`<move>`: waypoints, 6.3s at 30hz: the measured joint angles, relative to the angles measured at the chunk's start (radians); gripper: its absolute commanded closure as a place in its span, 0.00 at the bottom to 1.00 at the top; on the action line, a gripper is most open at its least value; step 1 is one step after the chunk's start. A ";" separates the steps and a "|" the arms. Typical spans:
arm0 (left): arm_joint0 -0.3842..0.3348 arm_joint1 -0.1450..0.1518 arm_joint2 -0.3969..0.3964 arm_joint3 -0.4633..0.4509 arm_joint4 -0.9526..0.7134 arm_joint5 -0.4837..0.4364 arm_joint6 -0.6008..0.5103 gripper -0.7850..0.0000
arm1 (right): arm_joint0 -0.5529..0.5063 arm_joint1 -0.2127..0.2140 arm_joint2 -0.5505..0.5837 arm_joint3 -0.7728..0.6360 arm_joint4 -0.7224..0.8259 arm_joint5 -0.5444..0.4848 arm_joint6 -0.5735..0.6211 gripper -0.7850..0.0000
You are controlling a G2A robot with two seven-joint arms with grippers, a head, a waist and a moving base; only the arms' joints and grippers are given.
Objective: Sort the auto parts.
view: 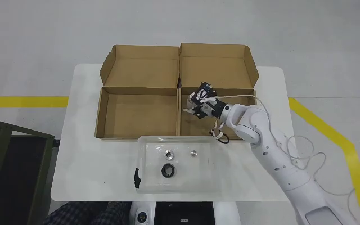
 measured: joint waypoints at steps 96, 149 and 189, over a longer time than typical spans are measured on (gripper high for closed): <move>0.000 0.000 0.000 0.000 0.000 0.000 0.000 0.00 | -0.394 0.083 -0.040 -0.383 -0.328 -0.193 0.289 1.00; 0.000 0.000 0.000 0.000 0.000 0.000 0.000 0.00 | -0.382 0.081 0.100 -0.507 -0.020 -0.192 -0.320 1.00; 0.000 0.000 0.000 0.000 0.000 0.000 0.000 0.00 | -0.235 0.065 0.090 -0.323 -0.055 -0.130 -0.081 1.00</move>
